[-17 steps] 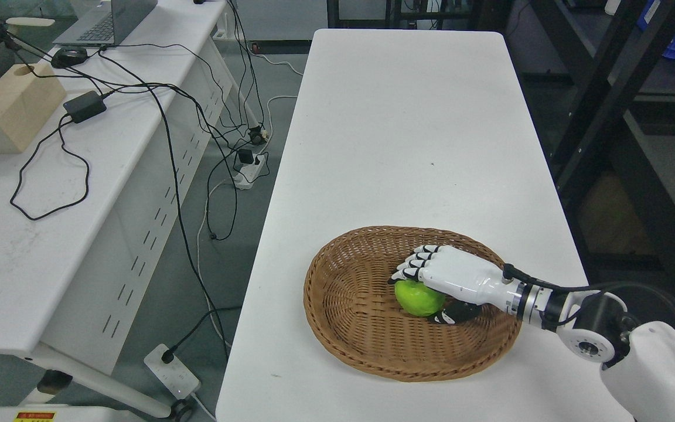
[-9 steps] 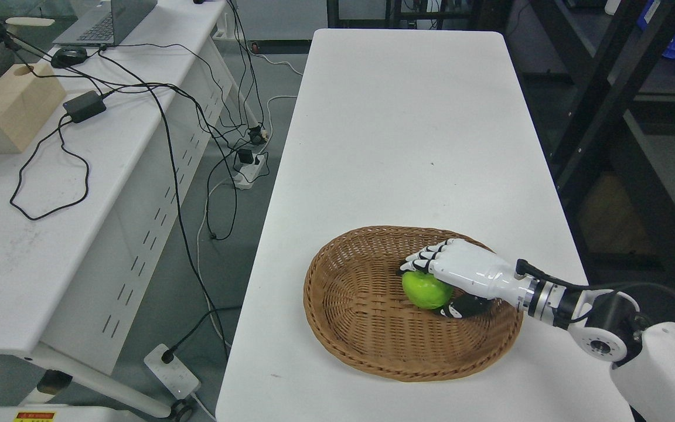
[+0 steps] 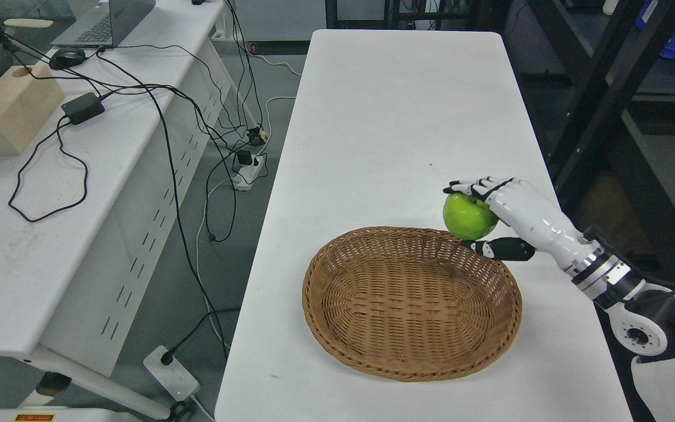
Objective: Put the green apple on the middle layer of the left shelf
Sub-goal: 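Lift the green apple out of the basket with the right hand, then carry the held apple toward the black shelf tray while turning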
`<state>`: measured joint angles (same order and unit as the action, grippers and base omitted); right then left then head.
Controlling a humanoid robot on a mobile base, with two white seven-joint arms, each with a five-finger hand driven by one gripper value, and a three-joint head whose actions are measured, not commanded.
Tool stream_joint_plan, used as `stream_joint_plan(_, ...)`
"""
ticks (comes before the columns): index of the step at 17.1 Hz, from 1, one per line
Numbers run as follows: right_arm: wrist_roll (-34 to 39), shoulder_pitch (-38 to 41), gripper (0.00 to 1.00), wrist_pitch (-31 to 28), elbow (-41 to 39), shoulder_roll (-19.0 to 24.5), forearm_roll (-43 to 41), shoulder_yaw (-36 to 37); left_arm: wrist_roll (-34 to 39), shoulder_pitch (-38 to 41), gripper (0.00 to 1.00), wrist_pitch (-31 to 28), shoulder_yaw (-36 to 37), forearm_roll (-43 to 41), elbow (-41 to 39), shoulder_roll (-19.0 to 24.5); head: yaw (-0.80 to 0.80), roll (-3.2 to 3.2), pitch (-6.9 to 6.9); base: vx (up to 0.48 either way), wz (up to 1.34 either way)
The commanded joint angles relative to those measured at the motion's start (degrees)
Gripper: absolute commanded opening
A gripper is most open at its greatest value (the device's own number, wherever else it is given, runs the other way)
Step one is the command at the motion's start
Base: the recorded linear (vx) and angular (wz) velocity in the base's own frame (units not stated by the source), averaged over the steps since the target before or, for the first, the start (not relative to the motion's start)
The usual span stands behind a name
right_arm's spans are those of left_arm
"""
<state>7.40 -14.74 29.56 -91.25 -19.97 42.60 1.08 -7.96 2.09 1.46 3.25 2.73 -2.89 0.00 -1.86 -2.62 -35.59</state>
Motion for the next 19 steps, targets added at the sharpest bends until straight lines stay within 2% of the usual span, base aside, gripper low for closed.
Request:
stream_joint_plan(1,-13.6,5.3,0.0,-6.4,-2.4,14.0,-0.2,21.5,0.0,0.0,1.0,-0.1,0.0,0.0,0.0,1.0,0.0,0.0,0.0,0.0,0.0)
stream_joint_plan(2,-17.0,7.8,0.0,-6.6,-2.5,15.9,-0.2,21.5,0.0,0.0,1.0,0.0,0.0,0.0,0.0,1.0,0.0,0.0,0.0,-0.074,-0.01)
stream_joint_plan(4,-19.3,11.0,0.0,-6.6,-2.5,18.8,-0.2,22.0,0.0,0.0,1.0,0.0,0.0,0.0,0.0,1.0,0.0,0.0,0.0,-0.119,-0.03)
stream_joint_plan(8,-24.9,15.4,0.0,-6.7,-3.0,19.0,-0.6,21.8,0.0,0.0,1.0,0.0,0.0,0.0,0.0,1.0,0.0,0.0,0.0,-0.269,-0.08)
stream_joint_plan(19,-25.2,17.1,0.0,-6.6,-2.9,19.0,-0.8,21.6,0.0,0.0,1.0,0.0,0.0,0.0,0.0,1.0,0.0,0.0,0.0,-0.471,0.03)
